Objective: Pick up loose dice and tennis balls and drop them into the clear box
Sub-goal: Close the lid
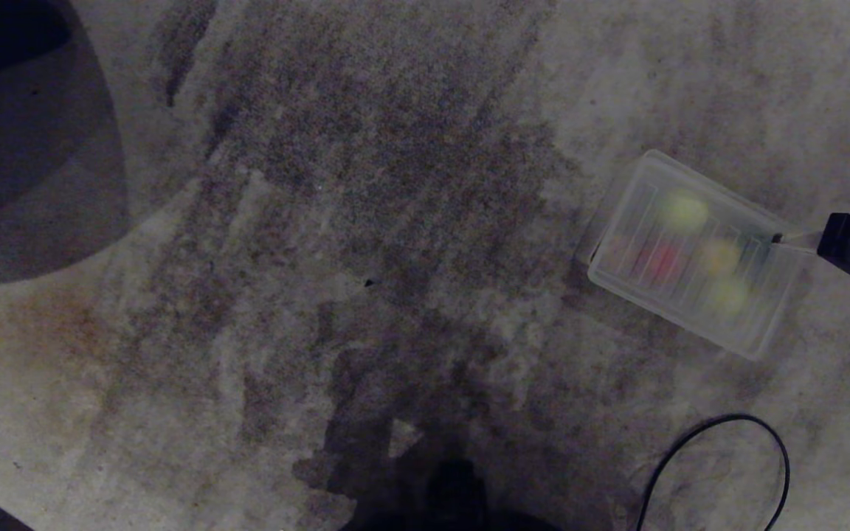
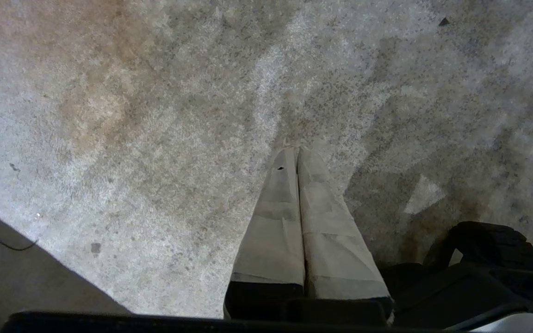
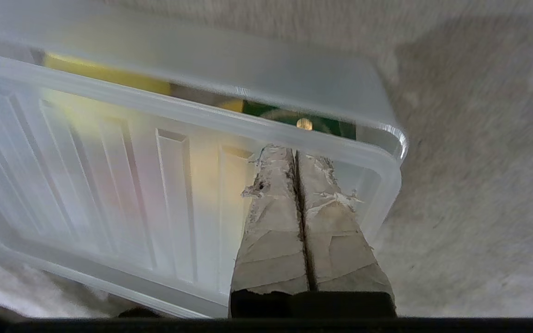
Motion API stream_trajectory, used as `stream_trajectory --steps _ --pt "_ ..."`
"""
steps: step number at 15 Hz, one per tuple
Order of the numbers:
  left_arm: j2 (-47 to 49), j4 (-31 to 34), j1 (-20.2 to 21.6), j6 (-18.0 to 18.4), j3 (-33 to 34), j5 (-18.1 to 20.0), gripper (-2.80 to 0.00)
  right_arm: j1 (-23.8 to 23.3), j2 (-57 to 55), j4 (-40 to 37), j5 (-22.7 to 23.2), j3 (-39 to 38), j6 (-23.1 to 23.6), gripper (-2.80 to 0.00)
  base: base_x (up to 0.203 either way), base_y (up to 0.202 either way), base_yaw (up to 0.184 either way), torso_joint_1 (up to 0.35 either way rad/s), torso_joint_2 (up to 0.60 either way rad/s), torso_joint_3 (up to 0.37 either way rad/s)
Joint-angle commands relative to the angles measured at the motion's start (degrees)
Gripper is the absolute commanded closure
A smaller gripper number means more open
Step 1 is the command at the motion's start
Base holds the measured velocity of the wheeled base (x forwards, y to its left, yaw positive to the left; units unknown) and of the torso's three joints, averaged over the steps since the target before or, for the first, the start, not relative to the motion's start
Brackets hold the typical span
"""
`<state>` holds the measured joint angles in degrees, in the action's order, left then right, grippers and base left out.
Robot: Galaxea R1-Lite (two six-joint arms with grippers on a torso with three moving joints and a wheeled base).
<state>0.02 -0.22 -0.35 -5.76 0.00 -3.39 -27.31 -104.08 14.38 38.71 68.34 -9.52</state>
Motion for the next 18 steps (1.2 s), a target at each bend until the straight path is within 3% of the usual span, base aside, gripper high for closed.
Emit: stream_trajectory --steps 1,11,18 --pt "0.1 0.0 0.0 0.0 0.1 0.0 0.00 0.0 0.6 0.1 0.1 0.8 -0.1 0.00 0.000 0.000 0.000 0.000 0.00 0.000" --pt "0.1 0.0 0.0 0.0 0.1 -0.1 0.00 0.5 0.7 -0.2 0.1 0.0 -0.4 0.00 0.000 0.000 0.000 0.000 0.00 0.000" --pt "0.1 0.0 0.0 -0.1 0.1 0.0 0.00 1.5 0.6 -0.1 0.1 0.1 -3.3 0.00 0.000 0.000 0.000 0.000 0.00 0.000"
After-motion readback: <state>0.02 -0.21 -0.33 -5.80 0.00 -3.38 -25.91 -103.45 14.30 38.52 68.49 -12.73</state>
